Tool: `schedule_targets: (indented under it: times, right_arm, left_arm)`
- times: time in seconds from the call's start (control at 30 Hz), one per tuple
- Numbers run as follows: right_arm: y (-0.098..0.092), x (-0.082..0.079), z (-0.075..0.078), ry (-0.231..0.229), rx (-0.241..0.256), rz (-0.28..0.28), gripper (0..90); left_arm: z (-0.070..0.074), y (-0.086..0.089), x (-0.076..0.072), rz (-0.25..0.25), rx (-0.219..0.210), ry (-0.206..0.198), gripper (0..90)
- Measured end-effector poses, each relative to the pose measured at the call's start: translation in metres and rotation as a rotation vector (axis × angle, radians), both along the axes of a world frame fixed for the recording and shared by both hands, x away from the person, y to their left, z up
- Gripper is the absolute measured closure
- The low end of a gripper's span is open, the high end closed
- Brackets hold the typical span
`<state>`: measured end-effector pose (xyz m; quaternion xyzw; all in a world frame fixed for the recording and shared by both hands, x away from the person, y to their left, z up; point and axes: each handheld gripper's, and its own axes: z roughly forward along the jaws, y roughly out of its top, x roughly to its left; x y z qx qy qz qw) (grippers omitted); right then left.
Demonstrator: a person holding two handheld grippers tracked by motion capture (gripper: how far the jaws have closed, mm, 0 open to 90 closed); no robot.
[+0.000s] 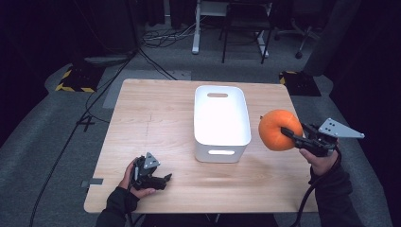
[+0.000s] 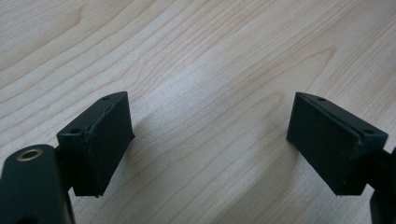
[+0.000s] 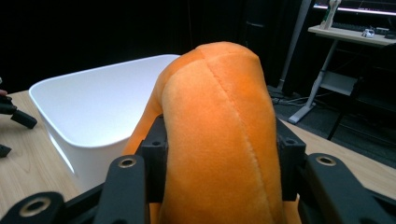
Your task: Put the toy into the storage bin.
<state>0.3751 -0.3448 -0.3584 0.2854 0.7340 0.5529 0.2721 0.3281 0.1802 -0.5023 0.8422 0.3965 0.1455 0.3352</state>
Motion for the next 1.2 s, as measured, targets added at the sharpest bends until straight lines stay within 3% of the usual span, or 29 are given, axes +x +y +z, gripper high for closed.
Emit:
schedule_targets:
  times: [0.57,1.2]
  right_arm:
    - [0.012,0.004,0.036,-0.066,-0.013,0.016,52.5]
    - [0.032,0.006,0.054,-0.094,-0.018,0.057,52.6]
  left_arm:
    - [0.0,0.0,0.001,-0.004,0.004,0.003,14.5]
    - [0.0,0.0,0.001,-0.004,0.004,0.003,14.5]
